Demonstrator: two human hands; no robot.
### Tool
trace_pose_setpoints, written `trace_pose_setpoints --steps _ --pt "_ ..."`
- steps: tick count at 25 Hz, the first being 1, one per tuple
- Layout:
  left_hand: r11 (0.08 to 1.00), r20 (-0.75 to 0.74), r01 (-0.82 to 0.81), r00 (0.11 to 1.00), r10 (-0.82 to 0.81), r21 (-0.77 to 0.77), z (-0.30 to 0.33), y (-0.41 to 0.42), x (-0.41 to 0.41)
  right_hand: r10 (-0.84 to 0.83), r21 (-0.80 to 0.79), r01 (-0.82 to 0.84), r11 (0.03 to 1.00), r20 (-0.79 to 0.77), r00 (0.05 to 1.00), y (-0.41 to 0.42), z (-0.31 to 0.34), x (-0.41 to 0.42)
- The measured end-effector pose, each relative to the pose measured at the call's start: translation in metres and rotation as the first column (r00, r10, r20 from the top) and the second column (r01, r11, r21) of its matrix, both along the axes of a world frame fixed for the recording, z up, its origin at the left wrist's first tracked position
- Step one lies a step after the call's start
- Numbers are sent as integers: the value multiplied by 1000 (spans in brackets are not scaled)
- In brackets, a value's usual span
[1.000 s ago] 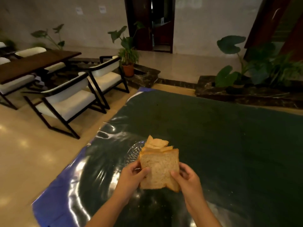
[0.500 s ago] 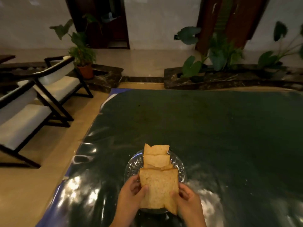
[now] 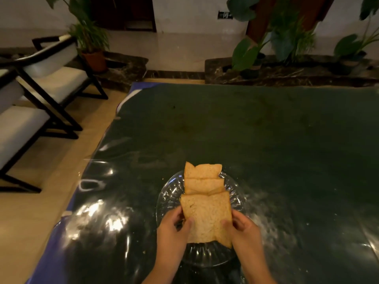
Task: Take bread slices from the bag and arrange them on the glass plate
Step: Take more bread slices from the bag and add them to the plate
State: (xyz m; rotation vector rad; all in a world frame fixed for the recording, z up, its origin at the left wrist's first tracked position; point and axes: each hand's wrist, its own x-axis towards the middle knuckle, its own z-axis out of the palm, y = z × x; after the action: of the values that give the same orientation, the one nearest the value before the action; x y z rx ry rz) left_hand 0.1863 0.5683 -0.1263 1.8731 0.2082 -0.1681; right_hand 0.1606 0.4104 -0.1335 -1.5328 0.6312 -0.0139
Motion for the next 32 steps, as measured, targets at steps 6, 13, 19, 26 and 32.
trace_pose_setpoints --steps 6,13,19,26,32 --pt "991 51 -62 997 56 115 -11 -3 -10 11 -94 -11 996 -1 1000 4 -13 -8" --pt "957 157 -65 987 21 284 -5 -4 -7 87 -312 -99 945 -52 995 3 -8 -1" --pt "988 139 -64 989 45 138 13 -3 -12 78 -352 -67 934 18 997 7 6 -9" --pt "987 126 -1 992 -20 159 20 10 -19 90 -383 -86 920 -5 996 4 14 -25" --pt "980 21 73 997 -78 186 -2 21 -24 103 -396 -130 909 -90 991 5 6 -28"
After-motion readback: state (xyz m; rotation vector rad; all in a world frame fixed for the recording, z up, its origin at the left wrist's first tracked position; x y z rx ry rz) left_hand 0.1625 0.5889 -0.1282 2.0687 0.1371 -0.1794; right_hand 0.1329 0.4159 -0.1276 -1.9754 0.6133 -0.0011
